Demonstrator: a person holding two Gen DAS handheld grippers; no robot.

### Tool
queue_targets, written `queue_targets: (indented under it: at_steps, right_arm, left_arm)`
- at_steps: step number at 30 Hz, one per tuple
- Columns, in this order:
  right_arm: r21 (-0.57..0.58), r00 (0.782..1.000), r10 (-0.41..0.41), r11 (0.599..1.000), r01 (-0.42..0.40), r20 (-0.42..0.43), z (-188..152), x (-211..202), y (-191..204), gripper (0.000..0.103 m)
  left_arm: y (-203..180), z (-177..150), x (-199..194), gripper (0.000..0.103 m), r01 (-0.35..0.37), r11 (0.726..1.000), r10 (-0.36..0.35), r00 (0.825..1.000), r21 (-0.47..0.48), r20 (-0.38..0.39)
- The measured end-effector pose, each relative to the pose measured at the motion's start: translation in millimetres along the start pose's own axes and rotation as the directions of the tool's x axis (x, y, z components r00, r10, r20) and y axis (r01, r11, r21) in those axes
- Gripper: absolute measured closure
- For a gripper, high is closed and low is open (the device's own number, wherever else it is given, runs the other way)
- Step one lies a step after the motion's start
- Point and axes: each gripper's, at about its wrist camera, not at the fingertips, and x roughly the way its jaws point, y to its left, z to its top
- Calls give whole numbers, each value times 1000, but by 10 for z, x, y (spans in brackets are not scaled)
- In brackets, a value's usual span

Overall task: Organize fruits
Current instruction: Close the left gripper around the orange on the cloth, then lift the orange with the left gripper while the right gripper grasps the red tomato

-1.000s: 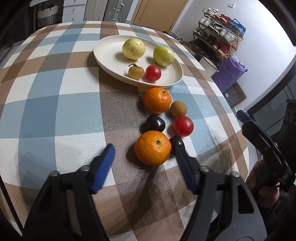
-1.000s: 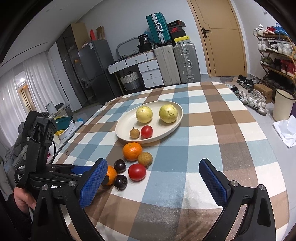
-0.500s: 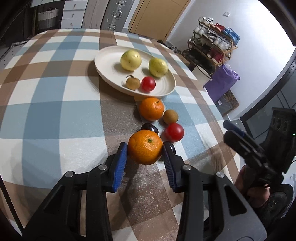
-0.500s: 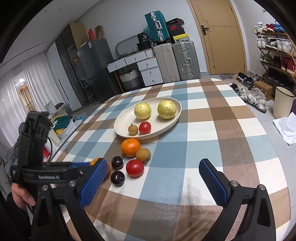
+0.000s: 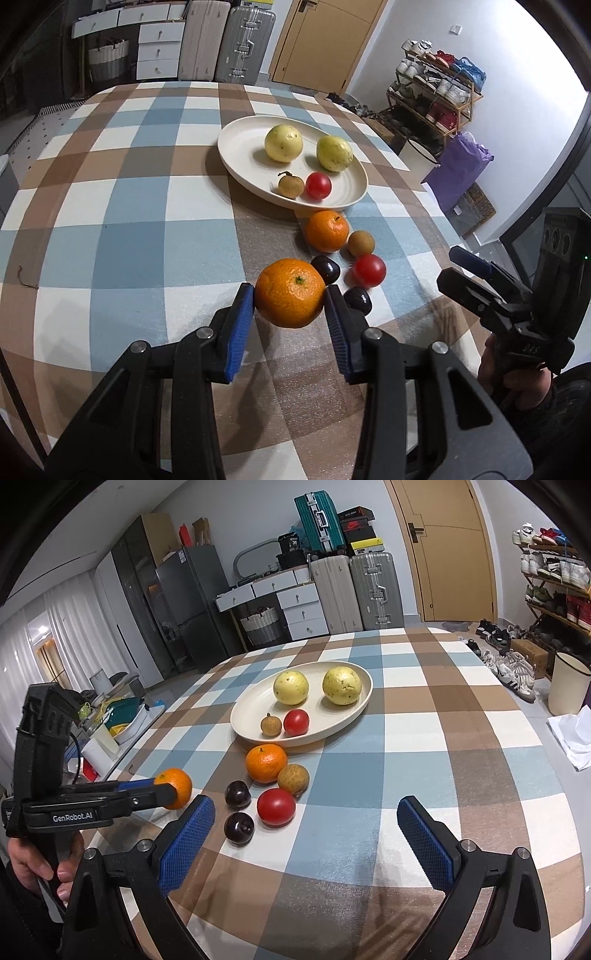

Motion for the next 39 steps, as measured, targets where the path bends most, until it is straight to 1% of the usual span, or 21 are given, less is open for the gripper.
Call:
queue_targets:
  at_steps: [9, 14, 17, 24, 26, 28, 32, 33, 35, 37, 39]
  right_arm:
    - [-18, 1000, 2, 1000, -2, -26, 24, 97, 101, 2]
    - [-8, 998, -19, 1000, 18, -53, 20, 205, 124, 2]
    - [-6, 997, -39, 999, 39, -62, 24, 265, 139, 2]
    - [-5, 995, -39, 999, 39, -94, 40, 411, 168, 2]
    - [2, 994, -45, 999, 45, -100, 34, 461, 159, 4]
    - [13, 993, -41, 999, 42, -111, 34, 507, 143, 12]
    - [17, 990, -48, 999, 51, -134, 23, 581, 132, 19]
    - [14, 989, -46, 999, 48, -138, 19, 593, 139, 25]
    - [5, 988, -44, 999, 45, -150, 6, 621, 159, 30]
    - [3, 986, -31, 999, 32, -162, -9, 642, 180, 43]
    - [8, 986, -13, 1000, 15, -166, -16, 650, 194, 46]
  left_arm:
    - [55, -8, -91, 67, -12, 1000, 12, 999, -1, 34]
    - [131, -14, -114, 67, -12, 1000, 13, 999, -12, 42]
    - [172, -22, -114, 67, -2, 1000, 3, 999, -20, 39]
    - [232, -9, -71, 67, 16, 1000, -15, 999, -26, 35]
    - [257, 0, -46, 67, 19, 999, -18, 999, -32, 31]
    - [290, 9, -23, 67, 19, 999, -18, 999, -40, 28]
    - [345, 29, 21, 67, 23, 999, -22, 1000, -49, 22]
    - [355, 35, 31, 67, 25, 998, -24, 1000, -50, 20]
    - [364, 36, 36, 67, 26, 998, -25, 1000, -52, 19]
    - [373, 36, 50, 67, 29, 998, -28, 999, -53, 16]
    - [382, 33, 85, 67, 29, 998, -28, 1000, -53, 11]
